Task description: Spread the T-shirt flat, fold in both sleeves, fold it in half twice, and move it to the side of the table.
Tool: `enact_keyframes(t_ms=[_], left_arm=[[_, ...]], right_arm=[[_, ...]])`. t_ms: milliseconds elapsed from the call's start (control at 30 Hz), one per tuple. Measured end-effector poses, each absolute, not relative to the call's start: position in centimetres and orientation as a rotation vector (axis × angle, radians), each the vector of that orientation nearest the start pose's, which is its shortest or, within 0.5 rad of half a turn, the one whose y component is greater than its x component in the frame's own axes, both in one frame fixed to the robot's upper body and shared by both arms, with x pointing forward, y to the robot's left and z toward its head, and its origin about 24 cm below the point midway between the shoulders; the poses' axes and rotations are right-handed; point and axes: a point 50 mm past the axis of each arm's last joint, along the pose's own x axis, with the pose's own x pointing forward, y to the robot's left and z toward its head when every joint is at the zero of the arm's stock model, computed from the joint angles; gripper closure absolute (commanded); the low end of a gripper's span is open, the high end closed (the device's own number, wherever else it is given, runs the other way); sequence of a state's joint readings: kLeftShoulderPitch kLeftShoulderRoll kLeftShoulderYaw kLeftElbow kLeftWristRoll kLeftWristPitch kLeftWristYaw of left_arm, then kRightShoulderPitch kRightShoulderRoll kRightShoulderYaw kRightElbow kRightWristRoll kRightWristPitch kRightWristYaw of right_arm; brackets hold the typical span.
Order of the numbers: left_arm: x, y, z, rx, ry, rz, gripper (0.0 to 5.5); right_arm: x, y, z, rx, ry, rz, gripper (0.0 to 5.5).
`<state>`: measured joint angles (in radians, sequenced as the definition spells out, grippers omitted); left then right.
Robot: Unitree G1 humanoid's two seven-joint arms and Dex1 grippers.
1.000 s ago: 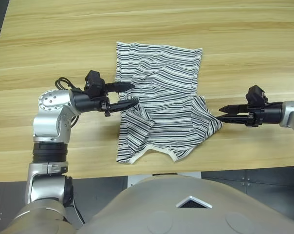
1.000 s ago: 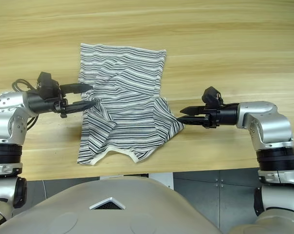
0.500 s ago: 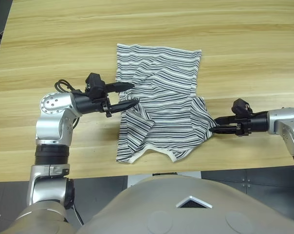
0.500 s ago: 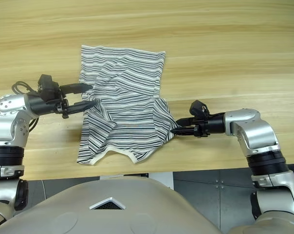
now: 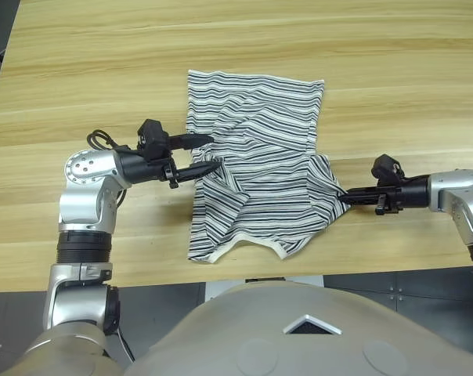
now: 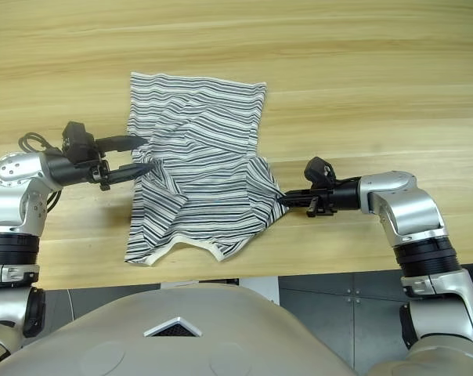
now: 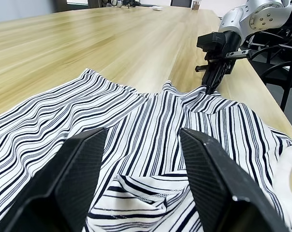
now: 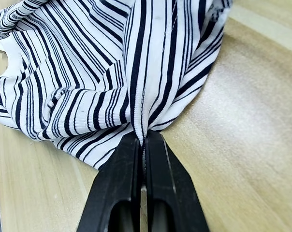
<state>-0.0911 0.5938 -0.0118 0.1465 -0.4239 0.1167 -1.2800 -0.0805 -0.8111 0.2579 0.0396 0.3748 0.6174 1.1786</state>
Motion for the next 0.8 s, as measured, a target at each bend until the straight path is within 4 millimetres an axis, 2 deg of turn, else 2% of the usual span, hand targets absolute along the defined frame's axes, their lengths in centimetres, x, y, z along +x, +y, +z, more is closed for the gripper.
enact_keyframes(t_ms=[133,333,667,800], left_arm=[[23.5,21.6,5.7,0.037,0.248,-1.233,2.68],[23.8,21.3,6.0,0.045,0.239,-1.243,2.68],[23.8,21.1,6.0,0.053,0.234,-1.261,2.68],[23.8,21.1,6.0,0.056,0.234,-1.262,2.68]], right_arm=[[20.7,-22.1,3.5,-0.039,0.9,1.171,5.35],[21.8,-20.8,7.3,-0.102,0.739,1.216,5.35],[22.2,-18.9,10.0,-0.194,0.622,1.272,5.35],[22.1,-16.7,10.2,-0.217,0.601,1.365,5.35]])
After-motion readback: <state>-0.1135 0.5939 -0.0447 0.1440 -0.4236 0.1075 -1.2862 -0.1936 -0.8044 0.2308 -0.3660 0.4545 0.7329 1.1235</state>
